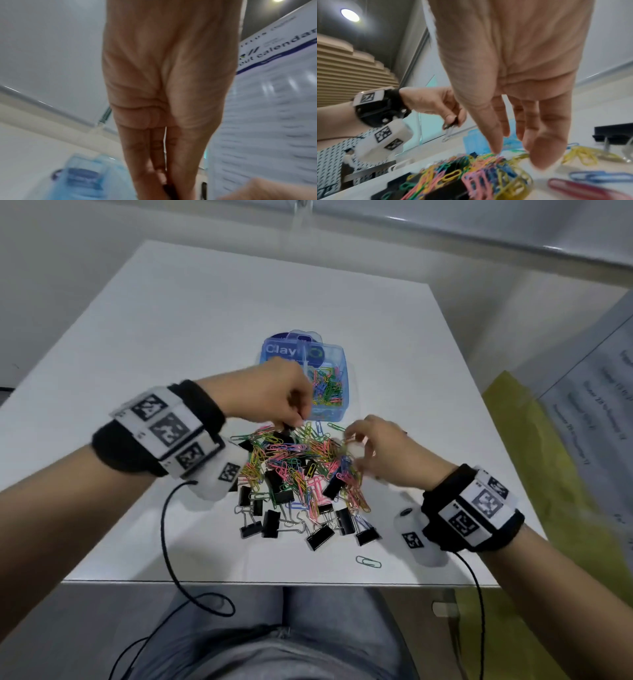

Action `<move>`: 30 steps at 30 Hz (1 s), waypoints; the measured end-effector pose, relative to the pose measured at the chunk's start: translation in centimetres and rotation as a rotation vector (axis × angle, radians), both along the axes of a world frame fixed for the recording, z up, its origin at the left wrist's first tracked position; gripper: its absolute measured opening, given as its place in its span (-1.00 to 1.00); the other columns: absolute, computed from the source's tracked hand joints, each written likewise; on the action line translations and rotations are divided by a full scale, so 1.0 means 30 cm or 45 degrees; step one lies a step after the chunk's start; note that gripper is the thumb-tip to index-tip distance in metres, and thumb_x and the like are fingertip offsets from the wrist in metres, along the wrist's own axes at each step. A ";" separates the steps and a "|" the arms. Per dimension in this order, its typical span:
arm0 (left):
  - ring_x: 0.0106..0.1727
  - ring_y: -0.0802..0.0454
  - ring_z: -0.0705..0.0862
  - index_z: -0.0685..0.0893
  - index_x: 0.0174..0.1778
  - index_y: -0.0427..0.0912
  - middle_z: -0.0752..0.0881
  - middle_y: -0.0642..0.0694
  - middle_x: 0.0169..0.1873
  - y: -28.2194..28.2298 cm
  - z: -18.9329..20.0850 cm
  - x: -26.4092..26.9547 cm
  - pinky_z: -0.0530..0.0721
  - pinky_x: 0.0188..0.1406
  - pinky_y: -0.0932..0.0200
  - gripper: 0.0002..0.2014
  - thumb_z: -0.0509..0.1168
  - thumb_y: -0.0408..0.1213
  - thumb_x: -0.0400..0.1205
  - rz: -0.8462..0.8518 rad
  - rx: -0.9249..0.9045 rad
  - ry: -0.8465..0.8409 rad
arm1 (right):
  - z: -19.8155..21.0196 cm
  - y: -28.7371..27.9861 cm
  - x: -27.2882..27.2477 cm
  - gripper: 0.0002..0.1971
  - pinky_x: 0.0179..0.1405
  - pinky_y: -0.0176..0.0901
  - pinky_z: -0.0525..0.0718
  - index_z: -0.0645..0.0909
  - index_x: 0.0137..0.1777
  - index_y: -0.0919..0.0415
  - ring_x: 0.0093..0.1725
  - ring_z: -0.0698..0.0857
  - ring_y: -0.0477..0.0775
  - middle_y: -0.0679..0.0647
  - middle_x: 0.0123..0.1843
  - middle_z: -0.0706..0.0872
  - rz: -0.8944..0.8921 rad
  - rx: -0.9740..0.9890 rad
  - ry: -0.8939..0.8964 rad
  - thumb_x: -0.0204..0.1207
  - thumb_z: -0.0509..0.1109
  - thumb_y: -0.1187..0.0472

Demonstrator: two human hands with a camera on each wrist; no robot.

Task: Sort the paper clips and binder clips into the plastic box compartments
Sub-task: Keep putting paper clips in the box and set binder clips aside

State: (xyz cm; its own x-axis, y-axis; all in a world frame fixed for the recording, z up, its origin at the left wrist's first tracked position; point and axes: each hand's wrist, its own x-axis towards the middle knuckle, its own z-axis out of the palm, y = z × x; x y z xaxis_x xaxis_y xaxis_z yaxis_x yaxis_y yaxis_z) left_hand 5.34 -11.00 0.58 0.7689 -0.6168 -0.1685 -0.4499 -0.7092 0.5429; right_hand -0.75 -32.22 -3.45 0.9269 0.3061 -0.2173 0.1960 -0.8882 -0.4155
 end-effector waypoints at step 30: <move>-0.51 -0.02 0.65 0.24 0.54 -0.39 0.76 -0.24 -0.36 0.152 -0.106 0.135 0.67 -0.66 0.27 -0.42 0.31 -0.36 0.65 0.771 -0.192 0.389 | 0.022 0.145 0.076 -0.91 -0.32 -0.19 0.47 0.72 -0.17 0.28 -0.23 0.60 0.07 0.08 -0.25 0.64 0.143 -0.084 -0.003 0.35 0.47 0.43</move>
